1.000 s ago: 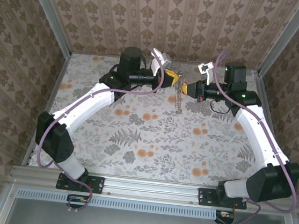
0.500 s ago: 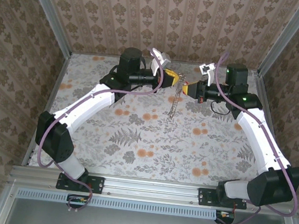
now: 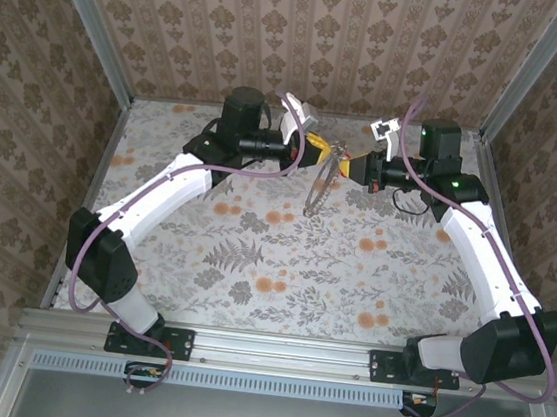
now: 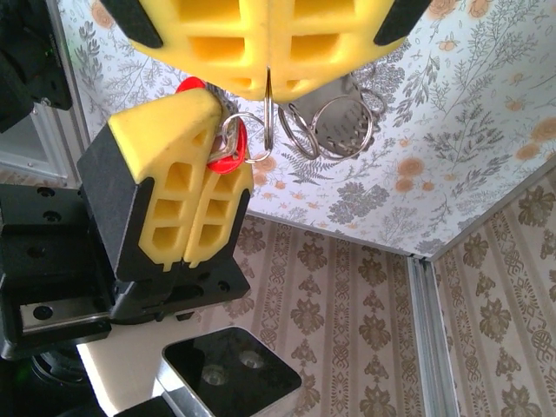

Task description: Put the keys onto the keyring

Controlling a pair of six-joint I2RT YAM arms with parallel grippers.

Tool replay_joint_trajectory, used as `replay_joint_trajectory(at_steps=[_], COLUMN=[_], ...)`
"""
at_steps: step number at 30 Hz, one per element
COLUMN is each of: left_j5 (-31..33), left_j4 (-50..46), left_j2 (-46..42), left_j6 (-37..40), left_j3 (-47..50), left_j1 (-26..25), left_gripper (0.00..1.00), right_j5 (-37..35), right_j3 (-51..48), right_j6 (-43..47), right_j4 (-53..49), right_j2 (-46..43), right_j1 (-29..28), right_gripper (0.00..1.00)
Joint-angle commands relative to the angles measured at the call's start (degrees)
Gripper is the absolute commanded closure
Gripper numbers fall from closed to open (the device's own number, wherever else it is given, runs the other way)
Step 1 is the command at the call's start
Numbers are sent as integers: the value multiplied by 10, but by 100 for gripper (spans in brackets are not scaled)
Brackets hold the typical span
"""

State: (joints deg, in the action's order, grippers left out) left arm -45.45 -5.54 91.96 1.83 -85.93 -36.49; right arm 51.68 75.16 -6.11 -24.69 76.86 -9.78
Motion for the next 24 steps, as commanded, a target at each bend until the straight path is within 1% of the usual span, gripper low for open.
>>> replay_joint_trajectory(at_steps=[1,15,20,24], left_j5=[-21,-26,-18,-6], left_j4=[-12,-91,-127,-138], left_j2=[-11,6,16,16], left_j6=[29,87,112,120], left_j3=[-28,-75,-93,-92], left_j1=[5,-14,-19,-21], left_gripper=[100,100,100,100], right_j5=[11,18,15,8], right_j3=[12,17,18,16], right_j6=[12,12,12,14], right_j4=[-14,-15,-16,-18], right_j2=[2,8,7,5], right_j1=[0,-1,0,-1], right_gripper=[100,100,100,100])
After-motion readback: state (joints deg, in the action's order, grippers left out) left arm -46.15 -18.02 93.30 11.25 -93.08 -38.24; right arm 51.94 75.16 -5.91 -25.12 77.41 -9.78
